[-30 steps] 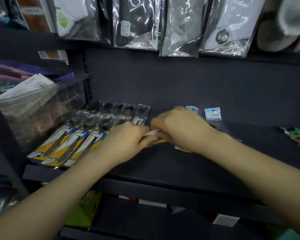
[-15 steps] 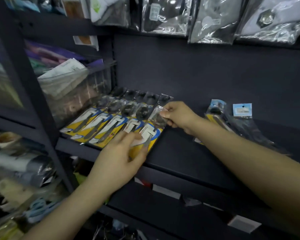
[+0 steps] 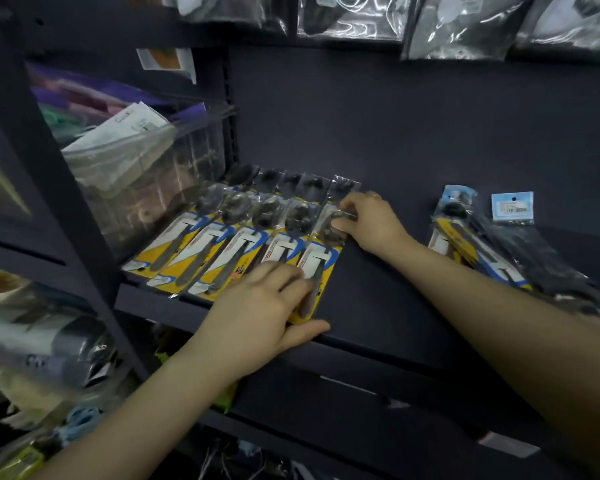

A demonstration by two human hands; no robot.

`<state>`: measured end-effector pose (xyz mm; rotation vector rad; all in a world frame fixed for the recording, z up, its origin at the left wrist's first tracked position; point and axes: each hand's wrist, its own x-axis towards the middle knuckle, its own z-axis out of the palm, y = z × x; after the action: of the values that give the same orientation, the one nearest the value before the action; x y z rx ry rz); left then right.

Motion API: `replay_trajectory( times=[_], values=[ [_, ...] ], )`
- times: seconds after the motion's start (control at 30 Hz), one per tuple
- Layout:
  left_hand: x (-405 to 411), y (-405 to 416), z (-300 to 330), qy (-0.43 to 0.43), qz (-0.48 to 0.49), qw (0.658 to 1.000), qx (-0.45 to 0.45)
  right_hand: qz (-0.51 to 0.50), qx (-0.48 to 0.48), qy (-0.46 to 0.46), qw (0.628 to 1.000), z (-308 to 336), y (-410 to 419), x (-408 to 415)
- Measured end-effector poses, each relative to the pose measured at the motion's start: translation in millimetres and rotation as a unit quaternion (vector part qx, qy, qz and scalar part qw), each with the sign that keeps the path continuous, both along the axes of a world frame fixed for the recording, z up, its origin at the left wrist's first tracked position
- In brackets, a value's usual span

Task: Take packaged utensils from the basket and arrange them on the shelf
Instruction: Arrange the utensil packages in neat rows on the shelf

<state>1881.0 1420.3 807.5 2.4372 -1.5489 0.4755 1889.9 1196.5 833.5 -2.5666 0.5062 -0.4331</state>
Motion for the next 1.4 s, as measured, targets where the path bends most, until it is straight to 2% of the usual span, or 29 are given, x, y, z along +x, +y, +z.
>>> replay_trajectory(
  times=[0.07, 0.1, 0.17, 0.2, 0.27, 0.37, 0.53, 0.6, 0.63, 0.67, 0.7, 0.77, 0.83, 0.87, 0.9, 0.97, 1.03, 1.07, 1.13, 1.17, 1.2, 1.23, 1.3, 1.4],
  values=[
    [-2, -5, 3, 0.011, 0.005, 1.000, 0.002, -0.016, -0.069, 0.018, 0.997, 8, -6, -16],
    [-2, -6, 6, 0.023, 0.001, 1.000, 0.000, -0.041, -0.135, 0.033, 0.989, 14, -12, -28],
    [-2, -6, 12, 0.023, -0.013, 0.999, -0.031, -0.113, -0.277, 0.084, 0.951, 25, -29, -55],
    [-2, -8, 16, 0.020, -0.024, 0.998, -0.053, -0.147, -0.302, 0.115, 0.935, 31, -38, -70],
    [-2, -20, 27, 0.020, -0.060, 0.994, -0.090, -0.185, -0.251, 0.184, 0.932, 36, -55, -91],
    [-3, -50, 39, 0.043, -0.099, 0.991, -0.074, -0.151, -0.162, 0.264, 0.939, 35, -74, -104],
    [8, -114, 47, 0.127, -0.116, 0.985, -0.032, -0.098, -0.173, 0.231, 0.952, 40, -76, -106],
    [12, -140, 52, 0.209, -0.094, 0.971, -0.071, -0.071, -0.191, 0.208, 0.957, 50, -77, -107],
    [13, -150, 55, 0.278, -0.071, 0.953, -0.096, -0.052, -0.194, 0.192, 0.961, 59, -78, -109],
    [11, -157, 60, 0.381, -0.043, 0.916, -0.117, -0.023, -0.188, 0.166, 0.968, 68, -79, -112],
    [10, -163, 64, 0.506, -0.019, 0.854, -0.119, 0.017, -0.175, 0.127, 0.976, 79, -80, -116],
    [9, -166, 74, 0.731, -0.011, 0.678, -0.076, 0.094, -0.158, 0.027, 0.983, 95, -79, -123],
    [6, -164, 81, 0.840, -0.076, 0.534, -0.061, 0.161, -0.167, -0.067, 0.970, 96, -77, -126],
    [5, -162, 81, 0.865, -0.115, 0.482, -0.082, 0.186, -0.170, -0.102, 0.962, 92, -78, -125],
    [2, -159, 81, 0.877, -0.143, 0.445, -0.107, 0.205, -0.176, -0.128, 0.954, 86, -79, -124],
    [1, -156, 79, 0.880, -0.172, 0.418, -0.148, 0.240, -0.226, -0.167, 0.929, 73, -82, -119],
    [0, -153, 76, 0.872, -0.148, 0.426, -0.189, 0.299, -0.297, -0.205, 0.884, 58, -85, -112],
    [0, -152, 75, 0.862, -0.127, 0.445, -0.206, 0.328, -0.329, -0.218, 0.858, 50, -86, -107],
    [1, -151, 69, 0.813, -0.103, 0.524, -0.231, 0.368, -0.388, -0.213, 0.818, 37, -84, -98],
    [2, -150, 66, 0.786, -0.107, 0.552, -0.258, 0.382, -0.402, -0.198, 0.808, 32, -84, -94],
    [3, -150, 62, 0.762, -0.110, 0.565, -0.295, 0.394, -0.397, -0.185, 0.808, 29, -83, -91],
    [4, -148, 61, 0.743, -0.107, 0.572, -0.331, 0.402, -0.369, -0.177, 0.819, 29, -82, -89],
    [5, -143, 61, 0.699, -0.078, 0.598, -0.384, 0.384, -0.241, -0.191, 0.871, 33, -80, -89],
    [8, -135, 61, 0.619, -0.017, 0.670, -0.410, 0.215, 0.012, -0.268, 0.939, 47, -73, -81]
  ],
)
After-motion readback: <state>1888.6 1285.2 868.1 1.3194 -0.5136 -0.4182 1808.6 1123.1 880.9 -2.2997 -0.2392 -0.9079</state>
